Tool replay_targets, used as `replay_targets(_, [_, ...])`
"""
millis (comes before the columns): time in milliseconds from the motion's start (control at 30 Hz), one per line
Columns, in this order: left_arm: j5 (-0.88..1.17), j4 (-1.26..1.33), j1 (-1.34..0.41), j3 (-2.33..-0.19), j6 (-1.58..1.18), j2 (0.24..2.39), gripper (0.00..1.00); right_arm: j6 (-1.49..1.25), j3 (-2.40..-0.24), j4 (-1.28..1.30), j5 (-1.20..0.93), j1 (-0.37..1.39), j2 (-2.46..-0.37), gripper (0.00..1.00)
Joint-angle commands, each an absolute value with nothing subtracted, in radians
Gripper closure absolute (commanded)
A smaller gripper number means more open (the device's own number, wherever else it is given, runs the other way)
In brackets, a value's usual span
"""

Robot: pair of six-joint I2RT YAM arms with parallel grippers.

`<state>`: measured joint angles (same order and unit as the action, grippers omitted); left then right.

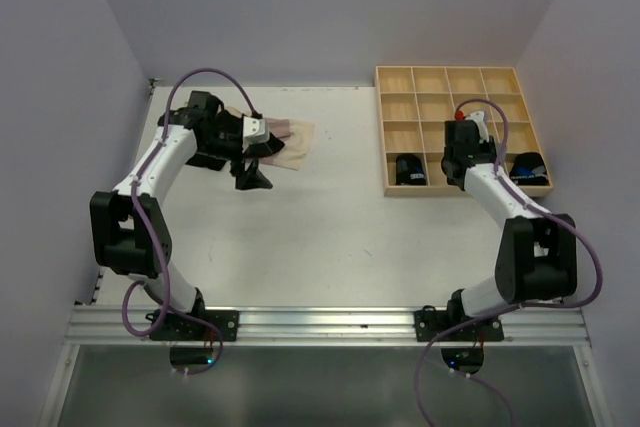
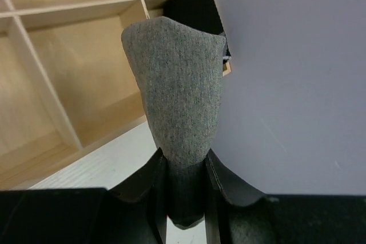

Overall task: Roll the underwear
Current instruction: Place the rolled underwear into the container

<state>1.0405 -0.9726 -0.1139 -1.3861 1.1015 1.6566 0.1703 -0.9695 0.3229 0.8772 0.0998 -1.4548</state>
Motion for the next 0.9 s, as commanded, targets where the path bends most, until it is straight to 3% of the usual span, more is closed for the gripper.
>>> replay_targets(0, [1.118, -1.014, -0.117, -1.421, 1.167, 1.652, 0.0, 0.172, -1.016, 0.232, 0.968, 0.063, -1.485, 1.0])
replay_targets(367, [1.169, -1.089, -0.115, -1.384, 1.287, 1.655, 0.0, 0.288, -1.069, 0.057, 1.011, 0.014, -1.672, 1.0])
replay_targets(867, [1.227, -1.215, -0.084, -1.399, 1.37, 1.631, 0.0, 0.134, -1.203, 0.195, 0.726, -0.071, -1.891, 1.0])
